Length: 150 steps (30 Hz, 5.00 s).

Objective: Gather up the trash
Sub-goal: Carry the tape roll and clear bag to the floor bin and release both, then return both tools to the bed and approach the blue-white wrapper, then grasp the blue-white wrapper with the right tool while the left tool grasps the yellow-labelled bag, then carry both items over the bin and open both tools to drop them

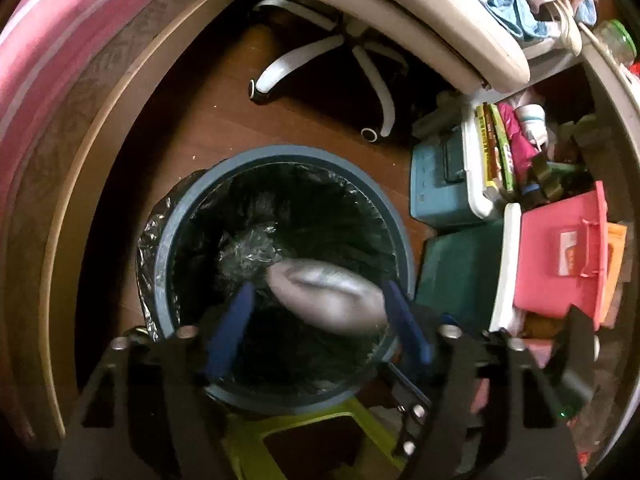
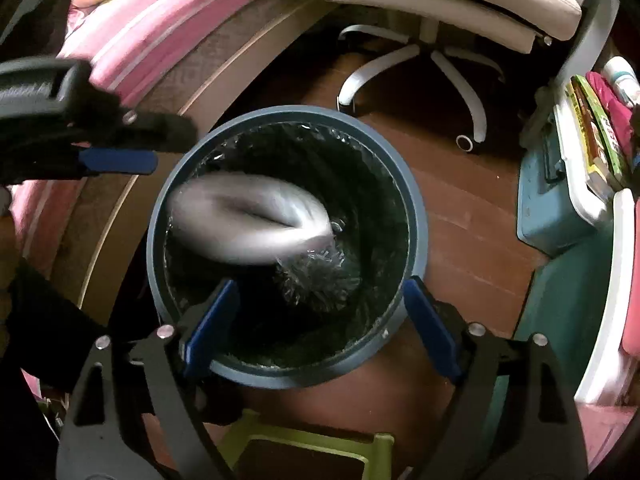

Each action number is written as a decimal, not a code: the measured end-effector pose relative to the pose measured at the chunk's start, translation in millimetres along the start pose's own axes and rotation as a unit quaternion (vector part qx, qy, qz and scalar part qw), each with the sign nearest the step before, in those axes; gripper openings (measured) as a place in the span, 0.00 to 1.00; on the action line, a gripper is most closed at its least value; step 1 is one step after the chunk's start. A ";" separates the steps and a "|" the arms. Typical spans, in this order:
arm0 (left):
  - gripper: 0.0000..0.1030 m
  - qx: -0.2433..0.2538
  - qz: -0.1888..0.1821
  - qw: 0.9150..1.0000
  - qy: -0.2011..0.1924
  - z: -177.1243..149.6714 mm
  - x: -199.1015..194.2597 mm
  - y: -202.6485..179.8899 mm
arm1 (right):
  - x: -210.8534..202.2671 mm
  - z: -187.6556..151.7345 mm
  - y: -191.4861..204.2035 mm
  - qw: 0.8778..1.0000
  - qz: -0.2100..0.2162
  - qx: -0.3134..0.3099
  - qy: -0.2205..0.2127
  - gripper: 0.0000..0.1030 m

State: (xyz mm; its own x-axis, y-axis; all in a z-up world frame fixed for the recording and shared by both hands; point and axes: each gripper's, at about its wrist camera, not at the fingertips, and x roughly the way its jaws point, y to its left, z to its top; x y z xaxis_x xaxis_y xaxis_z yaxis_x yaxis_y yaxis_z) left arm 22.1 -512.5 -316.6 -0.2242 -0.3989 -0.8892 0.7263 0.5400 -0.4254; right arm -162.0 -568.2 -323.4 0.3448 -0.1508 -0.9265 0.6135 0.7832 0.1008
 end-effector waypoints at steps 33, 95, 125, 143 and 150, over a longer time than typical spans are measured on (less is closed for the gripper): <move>0.87 -0.240 -0.047 0.874 -0.420 -130.2 -343.9 165.6 | -210.1 99.5 273.9 0.931 0.184 -0.206 -0.239 0.91; 0.07 -0.415 0.085 0.758 -0.496 -307.5 -457.2 448.7 | -101.5 23.1 605.0 0.822 0.357 -0.424 -0.126 0.29; 0.07 -0.250 -0.060 0.859 -0.442 -192.9 -391.2 147.3 | -209.6 70.1 235.9 0.913 0.281 -0.200 -0.218 0.29; 0.07 -0.173 -0.119 0.952 -0.224 -71.0 -202.6 51.7 | -99.2 52.0 87.7 0.976 0.130 -0.118 -0.126 0.31; 0.07 -0.166 -0.141 0.966 -0.137 -34.1 -124.6 44.4 | -68.1 42.7 68.7 0.984 0.079 -0.122 -0.098 0.37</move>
State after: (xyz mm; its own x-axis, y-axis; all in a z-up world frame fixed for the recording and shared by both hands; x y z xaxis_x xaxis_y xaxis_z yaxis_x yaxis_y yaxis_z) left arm 60.2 -413.6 -230.5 -0.1696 -0.7221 -0.6706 0.4018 0.5707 -0.7161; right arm -112.9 -529.9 -237.9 0.5679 -0.1098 -0.8158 0.3599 0.9244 0.1262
